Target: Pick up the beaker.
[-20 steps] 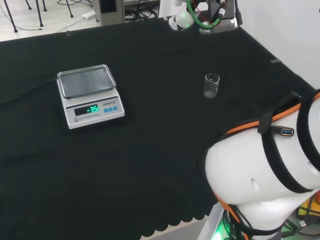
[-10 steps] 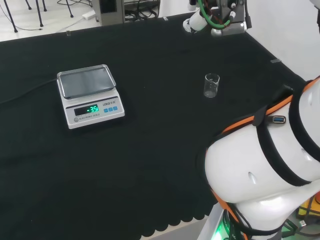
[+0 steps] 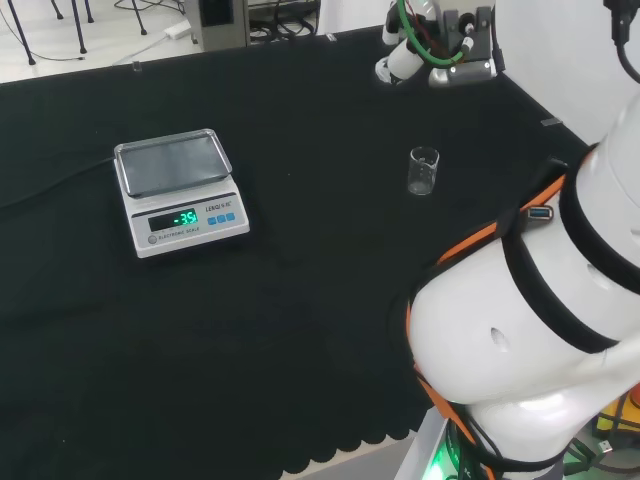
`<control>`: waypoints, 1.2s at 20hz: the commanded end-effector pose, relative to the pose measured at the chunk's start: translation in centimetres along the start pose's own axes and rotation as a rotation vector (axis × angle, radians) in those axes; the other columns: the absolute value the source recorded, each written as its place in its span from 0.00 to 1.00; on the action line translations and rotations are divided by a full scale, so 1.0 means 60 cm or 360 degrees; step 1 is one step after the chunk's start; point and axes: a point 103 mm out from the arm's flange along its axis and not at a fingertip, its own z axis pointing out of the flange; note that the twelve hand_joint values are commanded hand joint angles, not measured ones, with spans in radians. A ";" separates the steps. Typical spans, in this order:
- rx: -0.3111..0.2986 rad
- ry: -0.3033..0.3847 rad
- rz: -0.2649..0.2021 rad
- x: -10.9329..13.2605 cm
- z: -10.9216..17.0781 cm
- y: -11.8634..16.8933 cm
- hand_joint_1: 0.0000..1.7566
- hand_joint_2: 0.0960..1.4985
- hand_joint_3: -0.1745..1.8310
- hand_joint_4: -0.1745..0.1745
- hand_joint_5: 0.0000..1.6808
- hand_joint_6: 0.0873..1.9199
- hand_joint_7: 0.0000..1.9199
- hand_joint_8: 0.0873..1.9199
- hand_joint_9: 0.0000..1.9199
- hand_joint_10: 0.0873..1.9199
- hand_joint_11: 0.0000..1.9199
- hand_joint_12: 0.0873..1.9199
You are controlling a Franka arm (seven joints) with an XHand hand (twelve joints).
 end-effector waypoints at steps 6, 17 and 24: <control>0.0073 0.0052 0.0050 -0.079 0.061 0.074 0.51 0.43 0.40 0.52 0.35 0.33 0.26 0.30 0.34 0.33 0.12 0.71; 0.0140 0.0086 0.0063 -0.119 0.111 0.108 0.51 0.43 0.41 0.51 0.36 0.34 0.27 0.30 0.34 0.33 0.12 0.71; 0.0178 0.0128 0.0072 -0.132 0.140 0.131 0.51 0.43 0.41 0.51 0.36 0.34 0.27 0.30 0.35 0.33 0.12 0.71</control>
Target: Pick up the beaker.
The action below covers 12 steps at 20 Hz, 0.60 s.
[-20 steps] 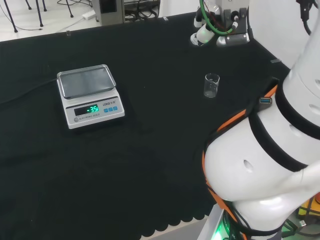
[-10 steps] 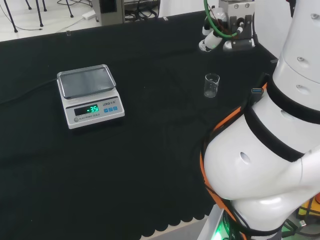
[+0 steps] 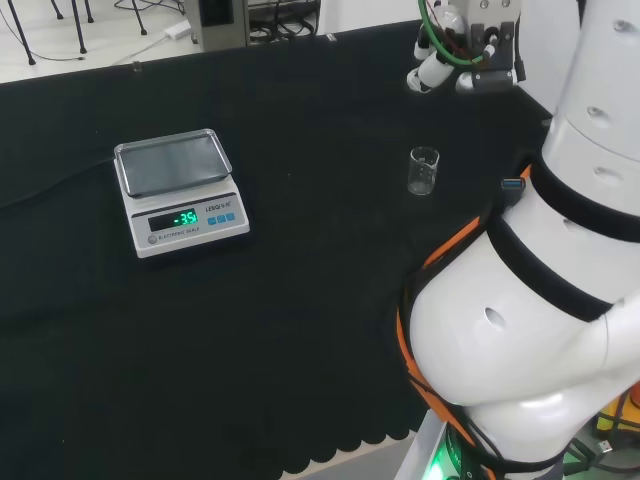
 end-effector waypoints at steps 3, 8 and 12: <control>0.0106 0.0085 0.0003 -0.031 0.074 0.052 0.51 0.43 0.41 0.51 0.36 0.34 0.27 0.30 0.35 0.32 0.13 0.71; 0.0139 0.0094 0.0005 -0.032 0.096 0.064 0.51 0.43 0.41 0.51 0.36 0.35 0.27 0.30 0.35 0.32 0.13 0.71; 0.0213 0.0115 -0.0015 -0.022 0.137 0.081 0.51 0.43 0.41 0.50 0.36 0.35 0.27 0.30 0.34 0.33 0.13 0.71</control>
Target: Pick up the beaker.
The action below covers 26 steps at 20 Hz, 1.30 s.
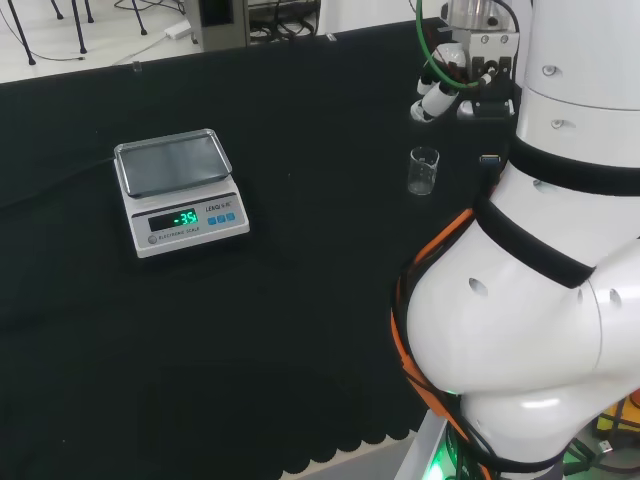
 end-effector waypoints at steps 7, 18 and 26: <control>0.0137 -0.0004 -0.0020 0.008 0.070 0.018 0.51 0.43 0.41 0.49 0.36 0.35 0.27 0.30 0.35 0.33 0.13 0.71; 0.0290 -0.0026 -0.0020 -0.010 0.113 0.010 0.51 0.43 0.41 0.47 0.32 0.36 0.25 0.30 0.32 0.34 0.12 0.71; 0.0363 -0.0093 -0.0052 -0.008 0.123 0.006 0.40 0.35 0.29 0.49 0.11 0.04 0.04 0.31 0.15 0.40 0.05 0.75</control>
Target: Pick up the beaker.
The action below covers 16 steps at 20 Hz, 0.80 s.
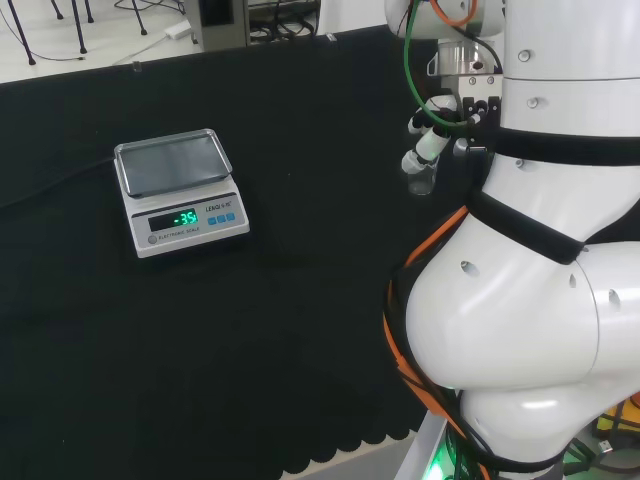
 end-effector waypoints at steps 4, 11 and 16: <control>-0.0008 -0.0047 -0.0027 0.003 0.019 -0.001 0.45 0.38 0.29 0.48 0.15 0.02 0.06 0.31 0.17 0.39 0.06 0.74; 0.0008 -0.0065 0.0010 0.004 0.030 0.011 0.51 0.39 0.35 0.46 0.22 0.01 0.10 0.30 0.22 0.37 0.10 0.72; 0.0017 -0.0077 0.0010 0.009 0.040 0.024 0.51 0.39 0.37 0.46 0.24 0.01 0.11 0.30 0.23 0.37 0.10 0.72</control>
